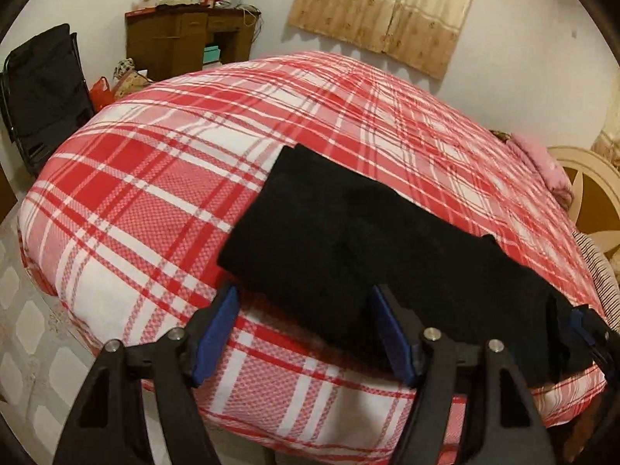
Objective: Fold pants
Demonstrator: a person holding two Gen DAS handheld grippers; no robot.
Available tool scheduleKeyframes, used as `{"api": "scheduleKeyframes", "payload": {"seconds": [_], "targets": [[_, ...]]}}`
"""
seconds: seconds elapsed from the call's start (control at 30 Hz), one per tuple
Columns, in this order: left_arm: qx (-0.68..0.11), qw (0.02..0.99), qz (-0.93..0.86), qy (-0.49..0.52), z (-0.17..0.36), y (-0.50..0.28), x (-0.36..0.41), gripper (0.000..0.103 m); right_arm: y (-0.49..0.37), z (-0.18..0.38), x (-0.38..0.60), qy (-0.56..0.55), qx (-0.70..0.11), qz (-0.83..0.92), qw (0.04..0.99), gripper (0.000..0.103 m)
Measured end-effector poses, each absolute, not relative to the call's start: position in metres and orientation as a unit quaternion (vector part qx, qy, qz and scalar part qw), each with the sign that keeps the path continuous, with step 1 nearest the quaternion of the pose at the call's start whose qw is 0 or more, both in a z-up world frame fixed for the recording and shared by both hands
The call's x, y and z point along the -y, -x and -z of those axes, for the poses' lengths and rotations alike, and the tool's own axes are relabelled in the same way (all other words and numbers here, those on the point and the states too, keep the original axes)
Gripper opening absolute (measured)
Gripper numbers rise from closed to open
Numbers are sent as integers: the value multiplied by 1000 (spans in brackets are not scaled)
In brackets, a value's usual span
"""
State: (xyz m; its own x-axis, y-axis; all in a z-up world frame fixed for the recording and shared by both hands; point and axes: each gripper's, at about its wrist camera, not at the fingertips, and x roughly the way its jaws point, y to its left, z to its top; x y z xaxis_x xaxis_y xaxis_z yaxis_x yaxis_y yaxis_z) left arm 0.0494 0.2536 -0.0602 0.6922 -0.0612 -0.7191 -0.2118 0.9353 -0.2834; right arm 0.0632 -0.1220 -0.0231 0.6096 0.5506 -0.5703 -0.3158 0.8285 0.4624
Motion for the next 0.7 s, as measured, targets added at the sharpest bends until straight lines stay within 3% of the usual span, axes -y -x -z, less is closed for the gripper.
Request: {"api": "scheduleKeyframes", "payload": {"seconds": [0.1,0.17,0.33,0.5,0.7], "targets": [[-381,905,-38,187,62,-45,-253,77,-52,31,167,-154,-374,-169,899,20],[-374,905,-33,202,62,-44,-254,82,-46,44,183,-154,-391,-147,895,20],[-348,900,-26,260,65,-45,-256,82,-51,84,182,-161,-416,-139,884,21],[-337,904,-55,256,64,-47,-250,82,-51,71,177,-156,-409,-142,888,21],[-312,892,-70,319,65,-46,-259,82,-40,47,165,-159,-371,-161,901,21]]}}
